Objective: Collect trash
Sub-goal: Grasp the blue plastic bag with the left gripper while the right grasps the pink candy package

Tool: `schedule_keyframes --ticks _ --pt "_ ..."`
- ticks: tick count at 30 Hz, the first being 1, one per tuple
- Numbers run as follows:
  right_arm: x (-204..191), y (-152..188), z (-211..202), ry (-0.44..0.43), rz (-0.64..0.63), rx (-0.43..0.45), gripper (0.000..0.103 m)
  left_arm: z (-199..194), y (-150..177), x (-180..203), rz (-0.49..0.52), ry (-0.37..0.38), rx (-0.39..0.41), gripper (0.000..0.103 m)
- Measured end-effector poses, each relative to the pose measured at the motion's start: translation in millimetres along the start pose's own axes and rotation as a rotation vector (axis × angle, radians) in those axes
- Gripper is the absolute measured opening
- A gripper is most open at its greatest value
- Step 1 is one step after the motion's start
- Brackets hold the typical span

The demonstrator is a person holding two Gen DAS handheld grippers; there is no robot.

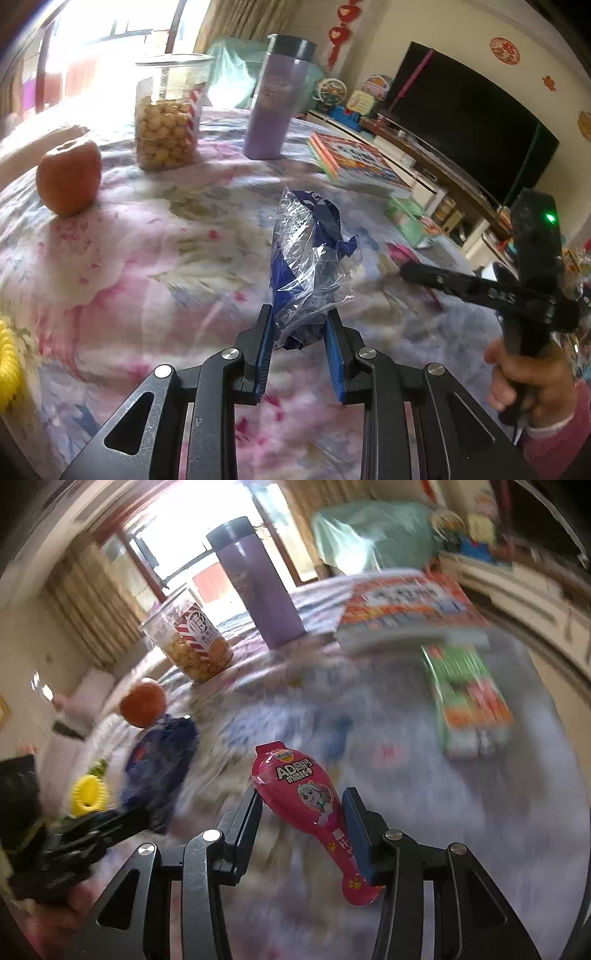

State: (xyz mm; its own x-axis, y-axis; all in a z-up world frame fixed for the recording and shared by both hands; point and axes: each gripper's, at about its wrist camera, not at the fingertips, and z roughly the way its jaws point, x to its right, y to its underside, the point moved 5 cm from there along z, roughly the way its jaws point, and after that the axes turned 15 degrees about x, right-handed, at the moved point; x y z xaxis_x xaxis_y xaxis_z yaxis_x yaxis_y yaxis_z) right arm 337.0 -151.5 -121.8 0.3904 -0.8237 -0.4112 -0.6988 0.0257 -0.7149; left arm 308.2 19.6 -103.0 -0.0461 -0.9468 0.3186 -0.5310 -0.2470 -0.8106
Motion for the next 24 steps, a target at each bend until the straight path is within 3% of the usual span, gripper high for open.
schedule_keyframes --ticks 6,10,15,20,23,24 --pt "7.0 23.5 -26.6 0.039 0.054 0.003 0.052 -2.1 13.2 11.5 0.009 0.018 -0.025 0.025" --pt "-1.4 31.9 -31.0 0.046 -0.106 0.001 0.07 -5.6 17.7 14.6 0.016 0.019 -0.033 0.025" --pt "-2.6 37.1 -28.9 0.048 -0.25 -0.015 0.069 -3.5 20.8 14.2 0.009 0.01 -0.041 0.025" --pt "-2.7 40.8 -19.2 0.106 -0.318 -0.026 0.058 -0.5 22.8 17.9 0.018 0.003 -0.036 0.025" --pt "-7.6 44.0 -20.7 0.113 -0.32 -0.019 0.038 -0.7 23.6 19.2 0.016 0.001 -0.034 0.025" --pt "-6.9 44.7 -23.0 0.108 -0.288 -0.019 0.022 -0.7 23.8 19.3 0.015 0.004 -0.034 0.025"
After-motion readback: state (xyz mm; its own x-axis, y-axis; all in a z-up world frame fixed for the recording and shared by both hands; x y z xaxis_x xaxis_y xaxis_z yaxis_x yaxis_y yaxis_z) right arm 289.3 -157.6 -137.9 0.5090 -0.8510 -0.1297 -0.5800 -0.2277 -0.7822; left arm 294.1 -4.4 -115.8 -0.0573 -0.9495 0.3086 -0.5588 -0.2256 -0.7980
